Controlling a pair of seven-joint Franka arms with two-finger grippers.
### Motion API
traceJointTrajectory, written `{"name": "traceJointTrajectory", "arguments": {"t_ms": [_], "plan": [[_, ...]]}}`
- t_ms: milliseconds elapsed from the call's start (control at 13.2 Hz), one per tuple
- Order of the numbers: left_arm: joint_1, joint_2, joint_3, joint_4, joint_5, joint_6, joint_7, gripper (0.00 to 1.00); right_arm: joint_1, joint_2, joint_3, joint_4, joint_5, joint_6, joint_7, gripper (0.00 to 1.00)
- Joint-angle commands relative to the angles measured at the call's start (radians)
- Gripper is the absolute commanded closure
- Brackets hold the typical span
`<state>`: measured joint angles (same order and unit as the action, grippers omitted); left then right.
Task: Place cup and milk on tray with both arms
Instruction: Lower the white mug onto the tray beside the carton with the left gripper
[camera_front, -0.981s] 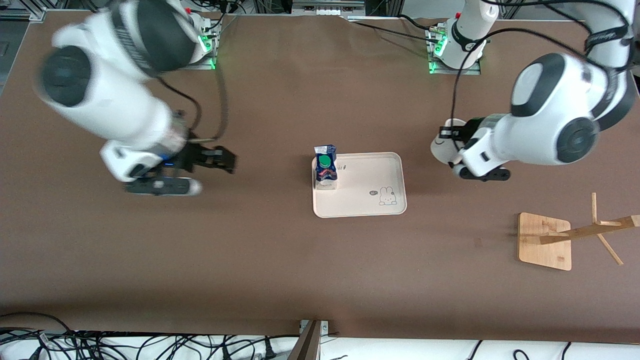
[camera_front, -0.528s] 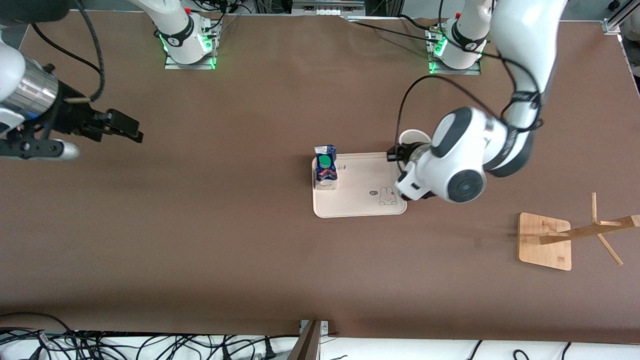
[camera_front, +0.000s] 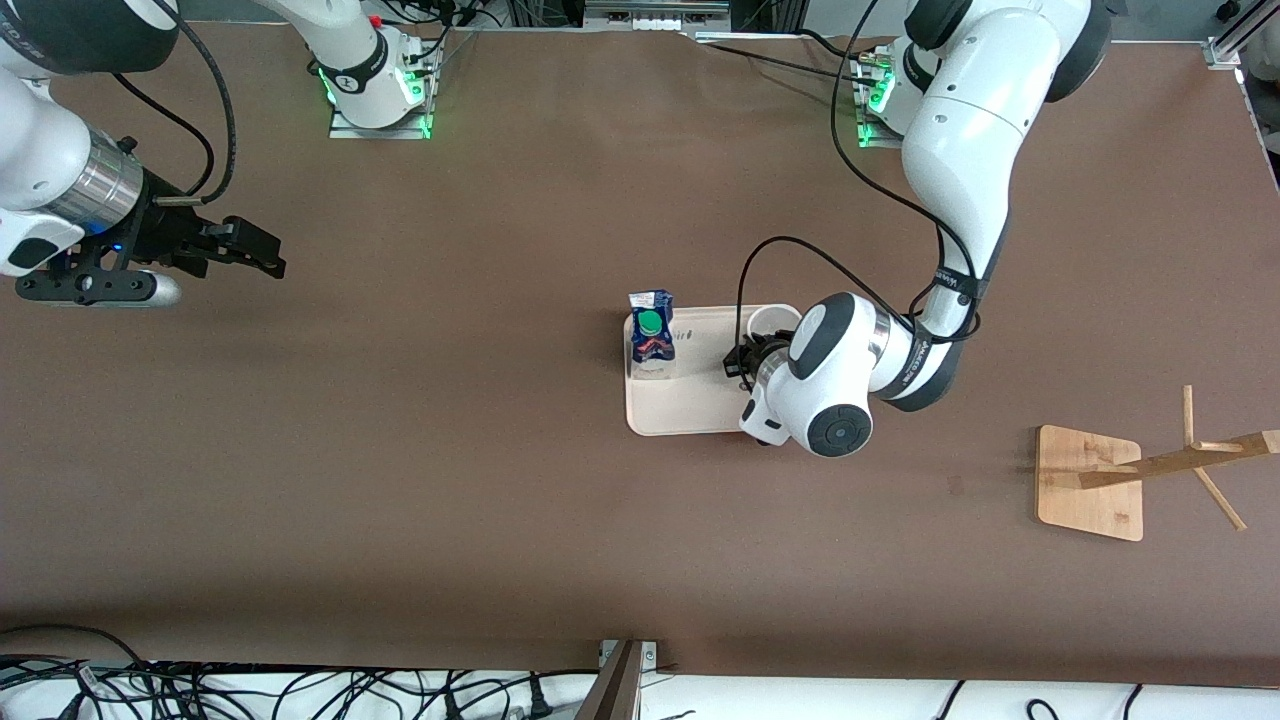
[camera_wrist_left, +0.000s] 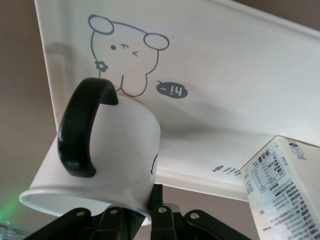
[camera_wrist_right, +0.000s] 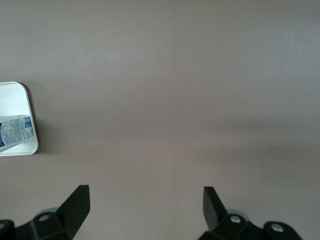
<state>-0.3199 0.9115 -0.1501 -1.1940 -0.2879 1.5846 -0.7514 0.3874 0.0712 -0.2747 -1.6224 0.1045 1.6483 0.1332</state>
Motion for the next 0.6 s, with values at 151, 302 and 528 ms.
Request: {"name": "traceJointTrajectory", "arguments": {"t_ms": [151, 302, 528], "plan": [[-0.008, 0.036, 0.006, 0.03, -0.014, 0.008, -0.042, 0.28, -0.005, -0.016, -0.003, 0.028, -0.014, 0.008, -0.044, 0.0], [-0.01, 0.023, 0.011, 0.033, -0.01, -0.006, -0.026, 0.0, -0.027, -0.018, -0.005, 0.039, -0.014, 0.002, -0.118, 0.0], [-0.002, -0.017, 0.007, 0.044, -0.004, -0.073, -0.025, 0.0, -0.035, -0.022, -0.018, 0.044, -0.032, -0.011, -0.124, 0.0]]}}
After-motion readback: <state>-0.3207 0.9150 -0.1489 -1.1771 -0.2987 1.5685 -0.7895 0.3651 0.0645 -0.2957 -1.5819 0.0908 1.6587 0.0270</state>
